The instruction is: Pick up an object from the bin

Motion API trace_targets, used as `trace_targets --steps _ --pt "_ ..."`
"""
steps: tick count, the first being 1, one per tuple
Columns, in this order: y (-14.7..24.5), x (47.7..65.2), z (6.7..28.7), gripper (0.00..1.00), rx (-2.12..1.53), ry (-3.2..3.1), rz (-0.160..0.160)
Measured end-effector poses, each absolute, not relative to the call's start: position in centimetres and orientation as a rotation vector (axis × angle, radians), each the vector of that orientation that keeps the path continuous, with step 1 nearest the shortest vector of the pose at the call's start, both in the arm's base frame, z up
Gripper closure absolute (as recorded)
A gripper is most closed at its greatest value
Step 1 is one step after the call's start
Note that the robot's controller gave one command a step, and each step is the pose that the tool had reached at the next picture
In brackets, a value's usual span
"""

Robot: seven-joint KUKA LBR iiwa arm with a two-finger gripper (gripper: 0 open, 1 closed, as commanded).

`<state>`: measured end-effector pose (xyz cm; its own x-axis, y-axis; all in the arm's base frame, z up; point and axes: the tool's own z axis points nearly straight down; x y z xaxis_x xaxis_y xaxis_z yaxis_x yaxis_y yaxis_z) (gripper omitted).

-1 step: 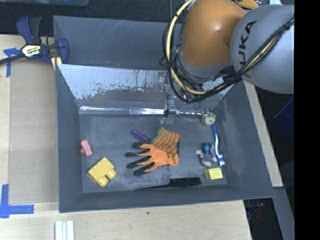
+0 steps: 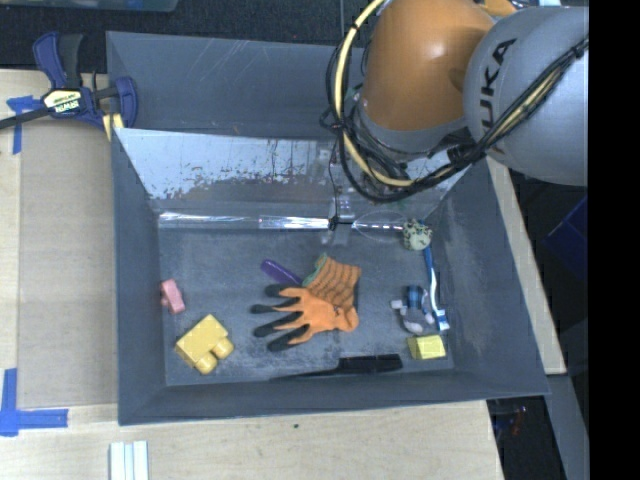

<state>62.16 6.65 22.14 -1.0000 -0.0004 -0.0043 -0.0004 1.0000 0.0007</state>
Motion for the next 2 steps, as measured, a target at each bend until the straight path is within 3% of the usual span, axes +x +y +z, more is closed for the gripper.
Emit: trace_targets --steps 1,2 --pt "5.0 61.1 16.4 0.0 -0.272 3.124 0.001" --pt "2.3 58.4 15.0 0.0 -0.325 3.116 -0.001"
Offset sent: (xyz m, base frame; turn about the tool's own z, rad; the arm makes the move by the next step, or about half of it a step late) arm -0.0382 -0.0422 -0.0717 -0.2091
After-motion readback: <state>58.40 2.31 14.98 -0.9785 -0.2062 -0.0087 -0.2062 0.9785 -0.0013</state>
